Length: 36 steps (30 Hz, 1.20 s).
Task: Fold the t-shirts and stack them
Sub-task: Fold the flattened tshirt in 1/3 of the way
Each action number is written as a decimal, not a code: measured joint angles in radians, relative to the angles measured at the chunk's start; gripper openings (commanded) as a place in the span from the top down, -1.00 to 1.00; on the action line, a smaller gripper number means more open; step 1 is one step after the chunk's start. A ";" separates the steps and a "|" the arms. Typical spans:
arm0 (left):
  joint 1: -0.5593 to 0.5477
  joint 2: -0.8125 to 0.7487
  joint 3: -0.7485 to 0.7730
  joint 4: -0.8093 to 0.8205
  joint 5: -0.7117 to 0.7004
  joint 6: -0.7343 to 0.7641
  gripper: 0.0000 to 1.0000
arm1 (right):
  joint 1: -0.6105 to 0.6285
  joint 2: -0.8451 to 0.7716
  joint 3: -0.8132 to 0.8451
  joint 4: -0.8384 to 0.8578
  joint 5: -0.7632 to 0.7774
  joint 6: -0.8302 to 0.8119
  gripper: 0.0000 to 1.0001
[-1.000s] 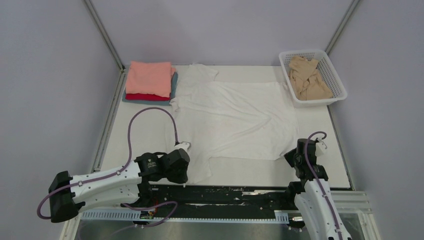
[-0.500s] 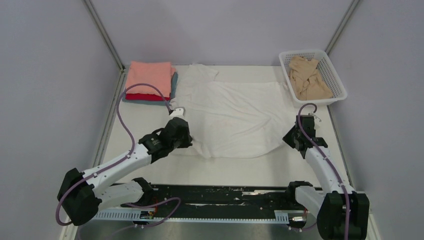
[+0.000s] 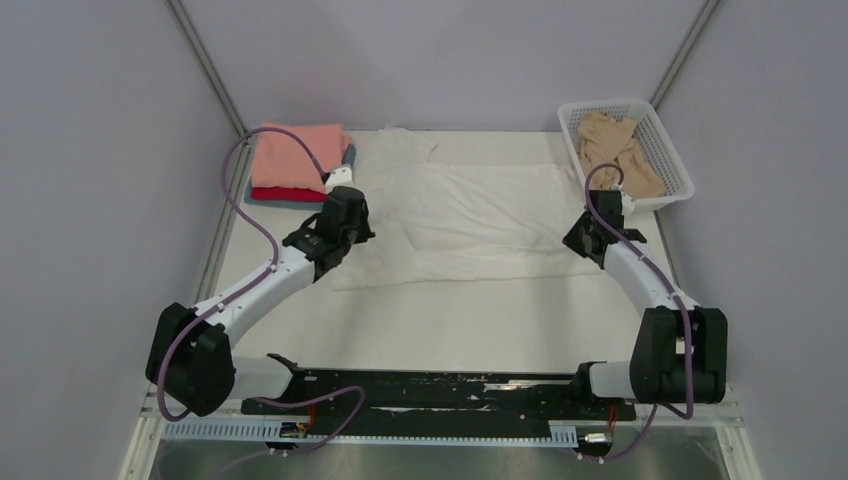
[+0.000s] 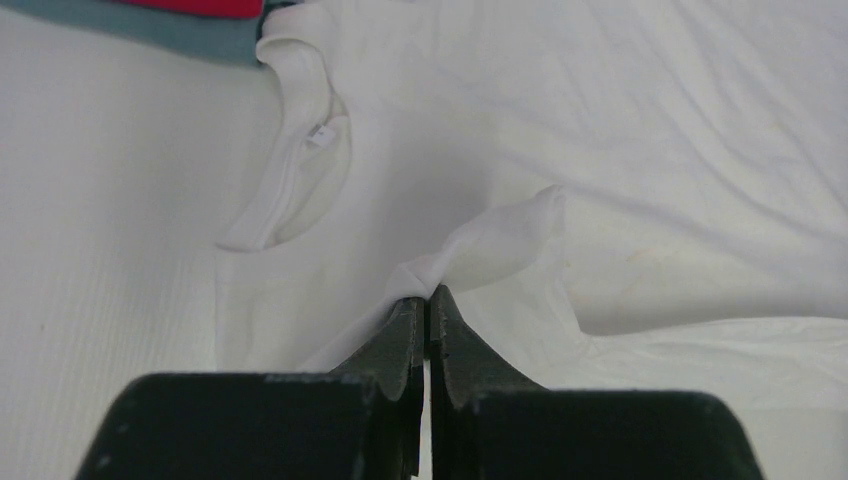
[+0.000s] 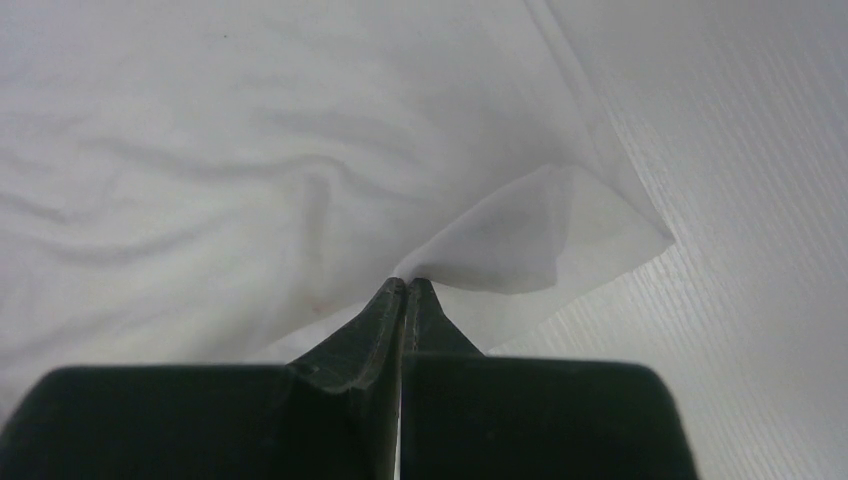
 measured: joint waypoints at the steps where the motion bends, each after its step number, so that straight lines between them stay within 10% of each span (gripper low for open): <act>1: 0.006 0.007 0.000 0.019 0.000 0.018 1.00 | 0.000 0.014 0.009 0.006 0.000 -0.002 0.97; 20: 0.117 0.291 0.141 0.248 0.152 0.269 0.97 | 0.000 0.128 0.064 0.081 0.073 -0.026 0.84; 21: 0.121 0.318 0.164 0.245 0.158 0.272 0.87 | 0.000 0.137 0.067 0.084 0.079 -0.026 0.77; 26: 0.158 0.462 0.314 0.187 0.203 0.277 -0.89 | 0.000 0.175 0.084 0.090 0.132 -0.004 0.21; 36: 0.204 0.502 0.394 0.072 0.318 0.221 -1.00 | 0.030 0.054 0.037 0.113 0.068 0.010 -0.84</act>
